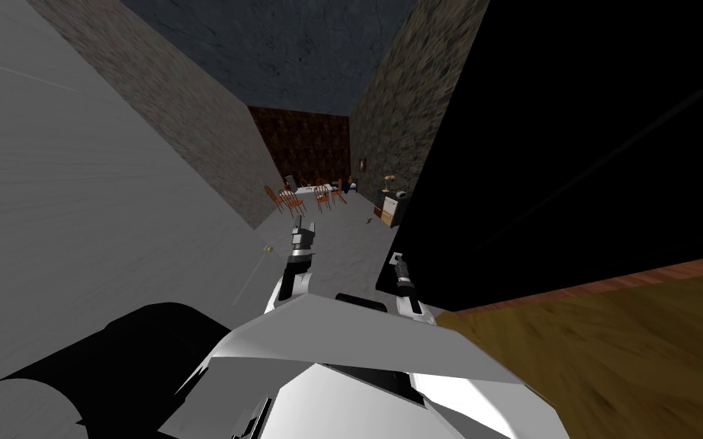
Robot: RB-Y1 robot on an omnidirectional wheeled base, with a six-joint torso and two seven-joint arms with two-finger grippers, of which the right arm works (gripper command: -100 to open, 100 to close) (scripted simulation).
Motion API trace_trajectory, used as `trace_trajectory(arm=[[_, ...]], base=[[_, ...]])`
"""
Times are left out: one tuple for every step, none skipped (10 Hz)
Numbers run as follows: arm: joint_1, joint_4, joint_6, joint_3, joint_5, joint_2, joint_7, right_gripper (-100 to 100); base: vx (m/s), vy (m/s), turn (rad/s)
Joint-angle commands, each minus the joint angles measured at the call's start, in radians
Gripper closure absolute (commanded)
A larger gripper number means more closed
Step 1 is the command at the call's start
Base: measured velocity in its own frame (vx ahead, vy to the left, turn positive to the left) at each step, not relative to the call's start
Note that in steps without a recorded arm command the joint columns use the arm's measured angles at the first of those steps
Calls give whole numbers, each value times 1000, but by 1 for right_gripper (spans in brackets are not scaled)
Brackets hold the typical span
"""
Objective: Push the door open
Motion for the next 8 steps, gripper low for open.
trace_trajectory(arm=[[-1, -2, -2, -1, -1, -1, -1, 100], [-2, 1, 3, -14, -9, -6, 5, 100], [-3, 2, 4, -19, -12, -7, 6, 100], [-4, 2, 6, -28, -17, -10, 9, 100], [-6, 3, 9, -39, -24, -13, 13, 100], [-7, 4, 11, -50, -31, -15, 17, 100], [-9, 5, 14, -62, -38, -16, 21, 100], [-11, 6, 17, -74, -46, -17, 25, 100]], base=[[0, 0, 0], [108, 40, -49], [157, 69, -44], [170, 59, -52], [182, 56, -46], [224, 81, -60], [201, 66, -70], [187, 50, -42]])
